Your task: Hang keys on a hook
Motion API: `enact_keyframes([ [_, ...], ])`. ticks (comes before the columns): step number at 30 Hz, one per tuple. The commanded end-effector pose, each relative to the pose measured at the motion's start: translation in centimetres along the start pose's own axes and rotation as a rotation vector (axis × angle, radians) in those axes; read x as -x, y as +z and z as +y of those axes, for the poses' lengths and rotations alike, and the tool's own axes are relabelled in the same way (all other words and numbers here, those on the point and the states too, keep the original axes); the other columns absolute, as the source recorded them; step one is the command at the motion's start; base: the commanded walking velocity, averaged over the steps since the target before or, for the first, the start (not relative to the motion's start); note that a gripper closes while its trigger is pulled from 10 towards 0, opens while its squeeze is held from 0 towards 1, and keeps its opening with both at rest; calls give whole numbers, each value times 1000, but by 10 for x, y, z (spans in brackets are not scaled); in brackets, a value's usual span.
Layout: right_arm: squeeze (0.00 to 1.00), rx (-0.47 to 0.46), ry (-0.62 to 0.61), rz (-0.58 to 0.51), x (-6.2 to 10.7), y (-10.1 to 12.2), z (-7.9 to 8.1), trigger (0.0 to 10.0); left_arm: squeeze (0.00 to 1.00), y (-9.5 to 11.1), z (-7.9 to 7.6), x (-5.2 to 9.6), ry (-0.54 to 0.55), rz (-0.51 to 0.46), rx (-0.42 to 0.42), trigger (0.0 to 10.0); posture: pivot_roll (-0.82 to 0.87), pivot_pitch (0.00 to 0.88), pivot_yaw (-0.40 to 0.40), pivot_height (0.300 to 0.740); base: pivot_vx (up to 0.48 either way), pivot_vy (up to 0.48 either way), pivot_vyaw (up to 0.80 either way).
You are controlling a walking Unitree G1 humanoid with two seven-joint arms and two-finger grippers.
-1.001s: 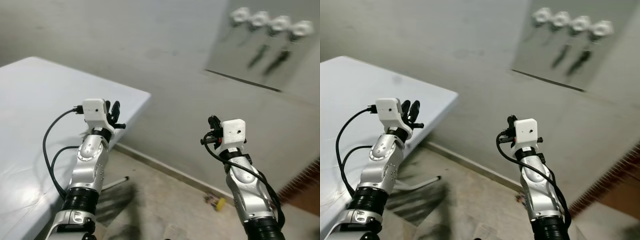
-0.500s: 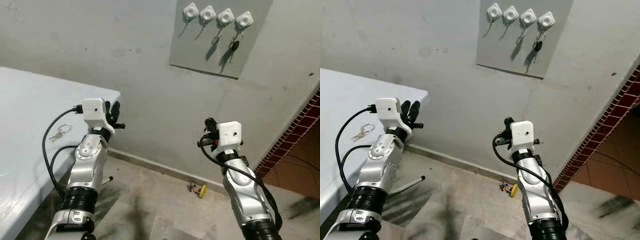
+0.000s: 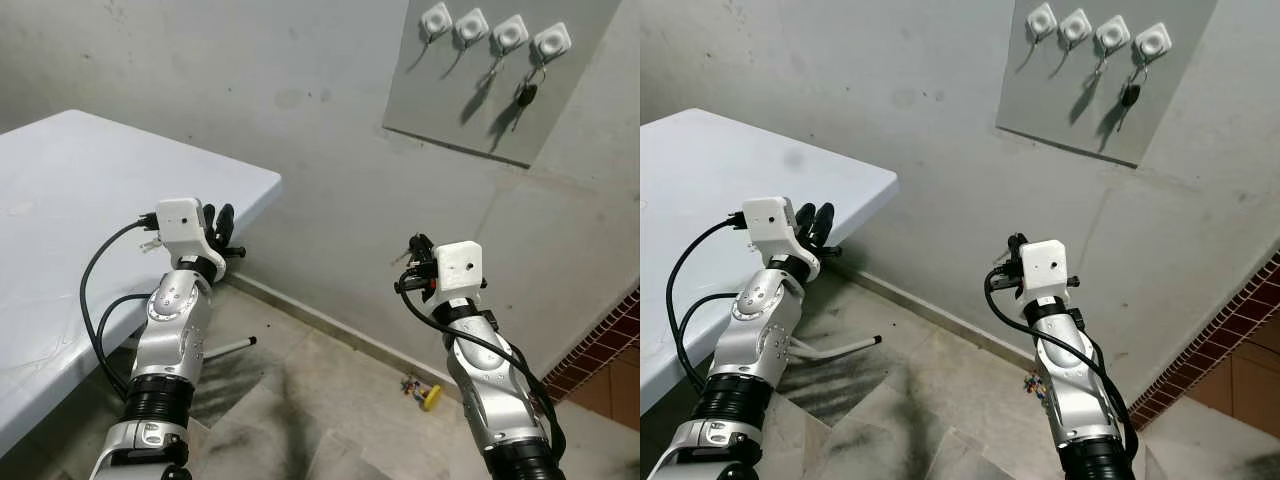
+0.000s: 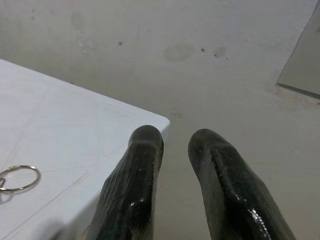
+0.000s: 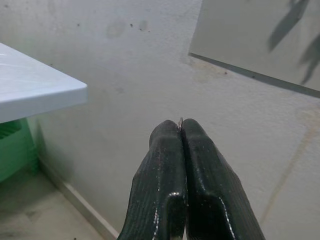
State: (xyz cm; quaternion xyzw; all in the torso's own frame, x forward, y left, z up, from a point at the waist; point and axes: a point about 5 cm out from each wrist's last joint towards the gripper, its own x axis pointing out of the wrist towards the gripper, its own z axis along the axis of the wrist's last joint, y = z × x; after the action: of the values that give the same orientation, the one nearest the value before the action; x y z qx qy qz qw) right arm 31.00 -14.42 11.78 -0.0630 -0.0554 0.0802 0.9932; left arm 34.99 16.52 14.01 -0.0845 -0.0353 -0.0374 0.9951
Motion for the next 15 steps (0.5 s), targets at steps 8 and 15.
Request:
enact_keyframes([
  [8,0,2,1,-16,-1,5,-1,10000,0,4,0,-1,-8,-6,-1,10000,-79,0,-40,740,235,0,0],
  [15,0,1,2,-19,0,5,-1,10000,0,4,0,-1,-16,-4,-1,10000,-81,0,-39,740,340,0,0],
])
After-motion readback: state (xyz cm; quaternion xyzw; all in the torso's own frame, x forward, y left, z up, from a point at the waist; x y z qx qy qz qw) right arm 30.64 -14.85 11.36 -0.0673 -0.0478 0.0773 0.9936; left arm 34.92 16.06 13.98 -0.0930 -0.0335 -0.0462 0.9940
